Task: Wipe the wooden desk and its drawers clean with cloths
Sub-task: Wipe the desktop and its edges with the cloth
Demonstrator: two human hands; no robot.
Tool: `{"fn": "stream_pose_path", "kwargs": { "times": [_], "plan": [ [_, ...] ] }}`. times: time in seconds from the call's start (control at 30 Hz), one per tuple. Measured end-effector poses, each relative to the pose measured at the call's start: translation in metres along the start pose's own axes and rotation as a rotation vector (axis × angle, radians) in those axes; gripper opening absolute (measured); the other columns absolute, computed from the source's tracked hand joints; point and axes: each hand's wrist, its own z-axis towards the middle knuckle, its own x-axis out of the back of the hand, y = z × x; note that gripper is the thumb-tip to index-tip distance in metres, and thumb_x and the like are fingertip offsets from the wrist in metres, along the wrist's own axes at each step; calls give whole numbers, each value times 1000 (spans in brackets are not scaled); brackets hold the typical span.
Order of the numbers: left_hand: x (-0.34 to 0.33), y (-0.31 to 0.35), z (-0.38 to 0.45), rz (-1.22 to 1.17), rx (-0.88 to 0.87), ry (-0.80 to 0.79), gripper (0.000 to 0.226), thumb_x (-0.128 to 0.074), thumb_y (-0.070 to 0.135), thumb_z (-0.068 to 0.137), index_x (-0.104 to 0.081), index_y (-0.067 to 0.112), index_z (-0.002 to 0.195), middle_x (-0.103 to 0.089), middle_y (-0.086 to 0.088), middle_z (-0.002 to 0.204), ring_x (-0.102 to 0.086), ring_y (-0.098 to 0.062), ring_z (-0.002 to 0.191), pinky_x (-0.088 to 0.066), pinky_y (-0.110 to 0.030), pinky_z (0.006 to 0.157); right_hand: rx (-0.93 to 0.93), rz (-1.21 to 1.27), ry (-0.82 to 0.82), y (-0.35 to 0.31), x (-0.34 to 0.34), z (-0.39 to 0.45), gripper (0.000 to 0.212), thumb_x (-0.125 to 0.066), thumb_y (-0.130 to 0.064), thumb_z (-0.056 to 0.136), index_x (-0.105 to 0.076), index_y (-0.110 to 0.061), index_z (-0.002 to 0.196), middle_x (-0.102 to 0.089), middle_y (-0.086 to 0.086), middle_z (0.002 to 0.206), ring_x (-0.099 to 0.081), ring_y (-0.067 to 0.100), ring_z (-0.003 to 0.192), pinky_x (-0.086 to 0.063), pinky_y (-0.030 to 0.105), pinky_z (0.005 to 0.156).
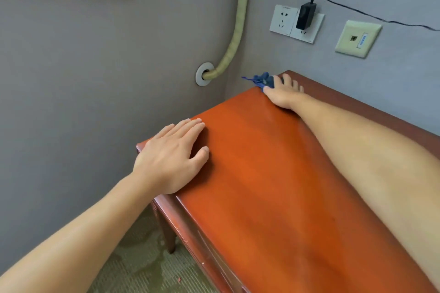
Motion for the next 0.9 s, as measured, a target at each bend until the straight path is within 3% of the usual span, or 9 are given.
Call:
{"fn": "stream_pose_path", "kwargs": {
  "times": [0.1, 0.2, 0.33, 0.47, 0.57, 0.67, 0.77, 0.9],
  "plan": [
    [5, 4, -4, -126, 112, 22, 58, -25, 49, 108, -19, 34, 164, -6, 21, 172, -1, 1, 157, -20, -33, 122, 318, -76, -50, -95, -34, -45, 62, -29, -52, 97, -27, -37, 157, -15, -1, 169, -16, 28, 153, -15, 46, 122],
    [9, 9, -10, -281, 174, 129, 54, -26, 45, 110, -22, 34, 163, -10, 20, 172, -6, 2, 156, -26, -39, 118, 557, -88, -59, -141, -56, -104, 54, -28, -47, 103, -33, -33, 155, -27, -1, 164, -25, 26, 149, -20, 44, 120],
    [11, 13, -12, -388, 213, 187, 55, -26, 45, 109, -24, 31, 163, -13, 17, 172, -11, 0, 156, -22, -46, 121, 596, 16, -54, -121, -55, -167, 60, -30, -45, 106, -16, -29, 162, -6, 2, 171, -6, 26, 156, -9, 44, 126],
    [15, 25, -4, -398, 309, 126, 61, -27, 47, 108, -28, 20, 162, -22, 3, 171, -18, -11, 157, -16, -46, 126, 674, 152, -68, -59, -47, -261, 57, -39, -47, 104, -28, -32, 158, -13, -5, 170, -8, 15, 156, -3, 39, 127],
    [9, 78, -1, -278, 86, -48, 60, -34, 46, 104, -50, 7, 146, -44, -14, 158, -36, -25, 147, -25, -39, 121, 642, 237, -34, 10, -33, -323, 45, -49, -50, 102, -49, -31, 143, -32, -8, 159, -27, 13, 147, -19, 36, 121],
    [-13, 172, -4, -165, -231, -231, 52, -44, 30, 108, -41, 11, 156, -36, -9, 165, -29, -24, 154, -21, -34, 124, 467, 203, 110, 81, -20, -371, 31, -56, -53, 97, -57, -29, 116, -44, -8, 124, -41, 17, 117, -38, 38, 98],
    [-35, 274, -16, -103, -557, -281, 50, -41, 30, 110, -40, 18, 158, -28, -2, 170, -17, -22, 159, -16, -40, 128, 270, 120, 198, 153, -7, -412, 31, -58, -55, 93, -50, -26, 103, -38, -6, 106, -41, 16, 100, -38, 36, 87],
    [-61, 381, -46, -137, -764, -330, 50, -41, 29, 110, -39, 19, 159, -30, -1, 169, -20, -23, 158, -15, -36, 127, -5, 83, 246, 252, 8, -475, 33, -52, -58, 95, -46, -27, 106, -35, -7, 105, -49, 18, 96, -34, 36, 77]
  ]
}}
